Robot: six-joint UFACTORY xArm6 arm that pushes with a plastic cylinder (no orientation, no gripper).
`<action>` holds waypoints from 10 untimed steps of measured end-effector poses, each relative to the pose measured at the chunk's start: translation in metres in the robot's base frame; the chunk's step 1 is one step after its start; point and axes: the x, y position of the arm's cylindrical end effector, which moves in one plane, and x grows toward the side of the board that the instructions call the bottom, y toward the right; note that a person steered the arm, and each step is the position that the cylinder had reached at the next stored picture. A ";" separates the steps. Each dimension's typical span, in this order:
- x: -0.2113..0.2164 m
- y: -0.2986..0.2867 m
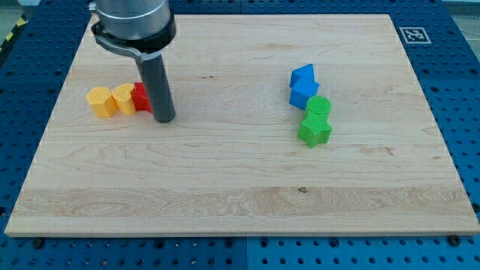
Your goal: Move red star into the red circle
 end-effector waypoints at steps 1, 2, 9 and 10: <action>-0.019 -0.001; -0.017 -0.002; -0.092 -0.037; -0.085 -0.022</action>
